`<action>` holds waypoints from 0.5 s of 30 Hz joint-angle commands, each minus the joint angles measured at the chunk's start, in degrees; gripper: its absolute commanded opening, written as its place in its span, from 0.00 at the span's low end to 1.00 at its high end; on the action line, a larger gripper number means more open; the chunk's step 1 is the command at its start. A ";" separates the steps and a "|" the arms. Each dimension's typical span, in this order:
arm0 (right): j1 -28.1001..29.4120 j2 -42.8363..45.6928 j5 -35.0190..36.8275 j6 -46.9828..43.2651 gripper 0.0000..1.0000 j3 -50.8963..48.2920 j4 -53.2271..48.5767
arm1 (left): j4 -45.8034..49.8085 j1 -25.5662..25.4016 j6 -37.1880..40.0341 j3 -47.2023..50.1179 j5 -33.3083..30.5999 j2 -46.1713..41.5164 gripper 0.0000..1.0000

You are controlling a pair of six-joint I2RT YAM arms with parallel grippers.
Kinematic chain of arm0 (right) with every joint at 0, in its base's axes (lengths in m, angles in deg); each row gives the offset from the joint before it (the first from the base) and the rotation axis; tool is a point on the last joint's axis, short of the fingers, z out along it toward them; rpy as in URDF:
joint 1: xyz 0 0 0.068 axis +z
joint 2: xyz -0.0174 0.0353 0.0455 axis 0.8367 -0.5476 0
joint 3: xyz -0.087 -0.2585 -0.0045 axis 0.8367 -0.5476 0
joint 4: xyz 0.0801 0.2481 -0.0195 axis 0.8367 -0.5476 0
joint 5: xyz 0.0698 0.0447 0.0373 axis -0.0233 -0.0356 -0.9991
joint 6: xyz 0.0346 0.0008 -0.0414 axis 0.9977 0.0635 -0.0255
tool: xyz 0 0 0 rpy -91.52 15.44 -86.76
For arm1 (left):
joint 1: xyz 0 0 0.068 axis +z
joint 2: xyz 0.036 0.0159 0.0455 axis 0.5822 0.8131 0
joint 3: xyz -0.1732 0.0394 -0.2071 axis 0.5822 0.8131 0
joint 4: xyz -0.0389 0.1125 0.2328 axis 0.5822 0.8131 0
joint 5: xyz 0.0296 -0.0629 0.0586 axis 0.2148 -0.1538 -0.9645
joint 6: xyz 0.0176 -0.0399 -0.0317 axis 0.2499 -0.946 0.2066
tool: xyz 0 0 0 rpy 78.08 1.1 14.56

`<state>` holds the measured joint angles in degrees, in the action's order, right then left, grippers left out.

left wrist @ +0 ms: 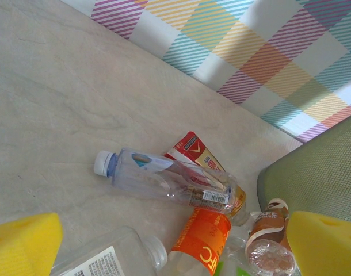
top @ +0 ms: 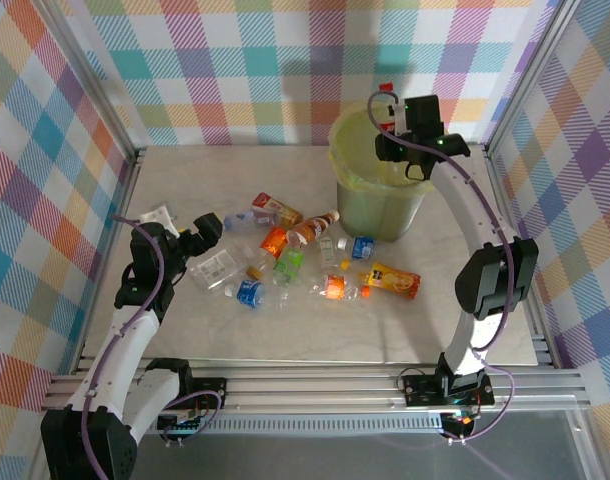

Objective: Put the plastic bottles in the bin

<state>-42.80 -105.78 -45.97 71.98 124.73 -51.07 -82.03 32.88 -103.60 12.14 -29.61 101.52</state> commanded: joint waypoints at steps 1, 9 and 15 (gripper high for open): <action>-0.35 2.25 -2.47 1.13 0.29 -1.19 -0.52 | -0.51 -0.10 0.78 -1.56 -0.44 0.05 1.00; -1.25 -3.15 -3.52 0.90 0.32 1.87 -5.55 | -0.57 -0.11 0.60 -1.63 -0.66 0.05 1.00; -1.45 -6.29 -2.69 0.45 0.38 2.80 -7.14 | -0.31 -0.11 0.52 -1.56 -1.46 0.14 1.00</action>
<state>-43.76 -110.94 -48.24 72.20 125.84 -56.42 -82.09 32.88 -103.60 12.14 -30.25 101.52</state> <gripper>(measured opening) 0.517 0.999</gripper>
